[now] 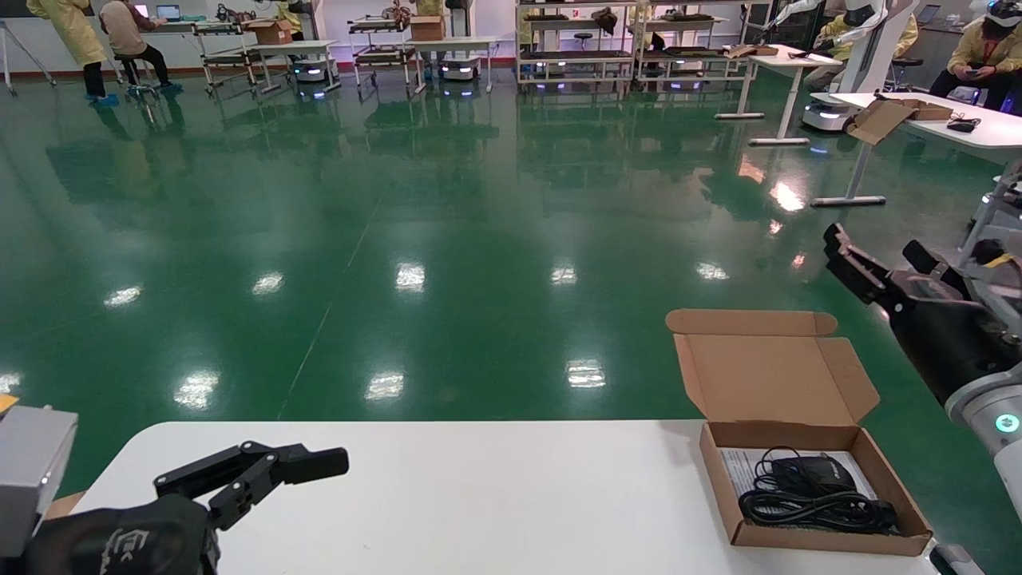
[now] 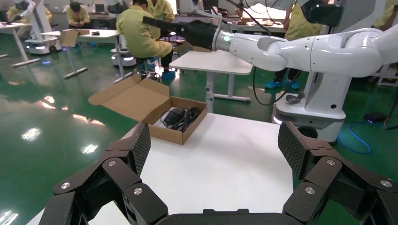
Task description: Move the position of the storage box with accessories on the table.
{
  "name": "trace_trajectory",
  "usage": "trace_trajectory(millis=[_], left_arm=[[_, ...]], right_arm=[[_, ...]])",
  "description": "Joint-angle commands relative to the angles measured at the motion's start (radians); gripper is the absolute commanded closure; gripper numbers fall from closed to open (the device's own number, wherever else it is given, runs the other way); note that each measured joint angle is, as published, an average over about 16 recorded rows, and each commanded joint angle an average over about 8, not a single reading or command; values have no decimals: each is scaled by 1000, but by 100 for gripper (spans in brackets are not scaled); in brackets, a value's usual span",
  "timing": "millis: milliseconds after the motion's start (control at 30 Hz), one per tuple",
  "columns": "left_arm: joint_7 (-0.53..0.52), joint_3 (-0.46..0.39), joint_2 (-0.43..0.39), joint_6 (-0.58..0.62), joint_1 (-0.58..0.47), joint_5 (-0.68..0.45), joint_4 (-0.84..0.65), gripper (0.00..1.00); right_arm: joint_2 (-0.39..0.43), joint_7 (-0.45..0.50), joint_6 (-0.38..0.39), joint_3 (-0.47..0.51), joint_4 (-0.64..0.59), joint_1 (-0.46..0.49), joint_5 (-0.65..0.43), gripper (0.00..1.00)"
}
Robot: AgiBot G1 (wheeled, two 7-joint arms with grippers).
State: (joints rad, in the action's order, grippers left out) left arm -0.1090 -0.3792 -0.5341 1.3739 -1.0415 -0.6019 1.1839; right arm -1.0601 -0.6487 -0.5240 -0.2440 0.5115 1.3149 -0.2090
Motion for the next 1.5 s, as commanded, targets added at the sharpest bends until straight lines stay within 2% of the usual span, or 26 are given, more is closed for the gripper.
trace_trajectory(millis=[33, 1500], left_arm=[[0, 0, 0, 0, 0, 0, 0, 0], [0, 0, 0, 0, 0, 0, 0, 0]], right_arm=[[4, 7, -10, -1, 7, -3, -6, 0], [347, 647, -752, -28, 598, -186, -404, 0]])
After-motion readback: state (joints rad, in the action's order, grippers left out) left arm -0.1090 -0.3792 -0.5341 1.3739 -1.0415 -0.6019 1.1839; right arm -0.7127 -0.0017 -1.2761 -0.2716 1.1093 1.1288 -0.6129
